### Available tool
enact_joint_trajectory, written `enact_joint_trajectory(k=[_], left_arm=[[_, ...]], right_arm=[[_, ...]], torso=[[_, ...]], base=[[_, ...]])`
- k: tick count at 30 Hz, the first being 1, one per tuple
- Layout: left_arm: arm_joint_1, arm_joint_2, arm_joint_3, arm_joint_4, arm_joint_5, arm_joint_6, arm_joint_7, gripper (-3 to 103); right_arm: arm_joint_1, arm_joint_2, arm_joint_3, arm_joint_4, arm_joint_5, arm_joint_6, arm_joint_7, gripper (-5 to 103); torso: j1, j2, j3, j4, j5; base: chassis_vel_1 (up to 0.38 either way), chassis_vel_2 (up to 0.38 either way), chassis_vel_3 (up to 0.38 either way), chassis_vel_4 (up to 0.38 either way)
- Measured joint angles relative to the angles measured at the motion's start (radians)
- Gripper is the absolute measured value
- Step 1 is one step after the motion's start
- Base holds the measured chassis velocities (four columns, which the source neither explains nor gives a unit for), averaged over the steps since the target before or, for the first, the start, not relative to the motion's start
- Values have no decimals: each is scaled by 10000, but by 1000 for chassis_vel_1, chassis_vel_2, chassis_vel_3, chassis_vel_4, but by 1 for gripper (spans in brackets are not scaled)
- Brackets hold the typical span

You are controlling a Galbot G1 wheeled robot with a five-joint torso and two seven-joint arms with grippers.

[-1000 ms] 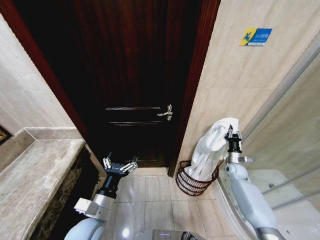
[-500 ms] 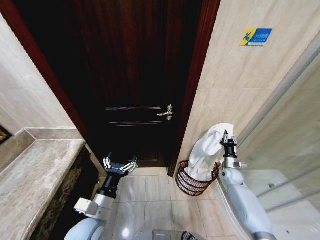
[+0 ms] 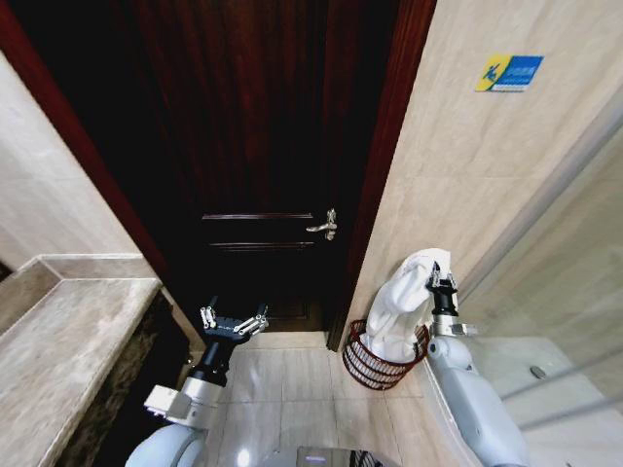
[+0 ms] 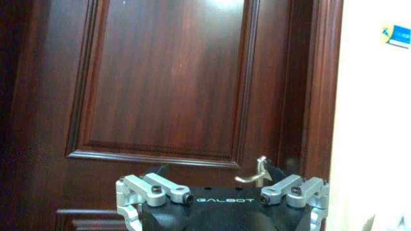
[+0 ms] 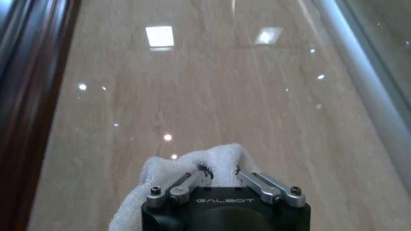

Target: Discard the used towel into the hamper.

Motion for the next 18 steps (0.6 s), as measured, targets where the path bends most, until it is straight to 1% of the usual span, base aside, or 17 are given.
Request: enact_joint_trajectory(k=[3, 6, 8, 11, 12, 13, 14, 15, 16, 17, 18], left_arm=[[0, 0, 0, 0, 0, 0, 0, 100], [0, -1, 0, 0, 0, 0, 0, 100], [-1, 0, 0, 0, 0, 0, 0, 100], [0, 0, 1, 0, 0, 0, 0, 100], [-1, 0, 1, 0, 0, 0, 0, 100], [-1, 2, 0, 0, 0, 0, 0, 100], [-1, 2, 0, 0, 0, 0, 0, 100], [-1, 1, 0, 0, 0, 0, 0, 100], [-1, 0, 0, 0, 0, 0, 0, 100], [-1, 1, 0, 0, 0, 0, 0, 100], [-1, 1, 0, 0, 0, 0, 0, 100]], right_arm=[[-43, 11, 13, -32, 2, 38, -44, 10], [-72, 20, 18, -76, 21, 128, -77, 10], [-176, 80, 42, -84, 13, 269, -124, 10], [-448, 214, 168, 72, -99, 314, -109, 10], [-695, 314, 325, 258, -220, 299, -53, 10], [-926, 398, 504, 463, -325, 179, -4, 10], [-926, 398, 504, 463, -325, 179, -4, 10], [-1239, 493, 729, 719, -437, -93, 89, 10], [-1388, 547, 812, 793, -456, -235, 143, 10], [-1500, 592, 861, 797, -466, -348, 161, 10], [-1500, 592, 861, 797, -466, -348, 161, 10]], torso=[[2, -1, 0, 0, -5], [-1, 0, 0, 1, 4], [-5, 0, 0, -12, 0], [-6, 1, -1, -10, 5], [-4, 0, -1, -5, -3], [2, 0, 0, -3, -11], [2, 0, 0, -3, -11], [2, 0, -1, -1, -17], [-1, 1, -3, -1, -13], [-2, 1, -2, 0, -1], [-2, 1, -2, 0, -1]], base=[[-170, 178, 185, -190], [-186, 194, 193, -196], [-179, 171, 171, -176], [-185, 149, 154, -196], [-138, 152, 115, -154], [-67, 74, 115, -62], [-67, 74, 115, -62], [-18, 74, 67, -62], [0, 0, 0, 0], [0, 0, 0, 0], [0, 0, 0, 0]])
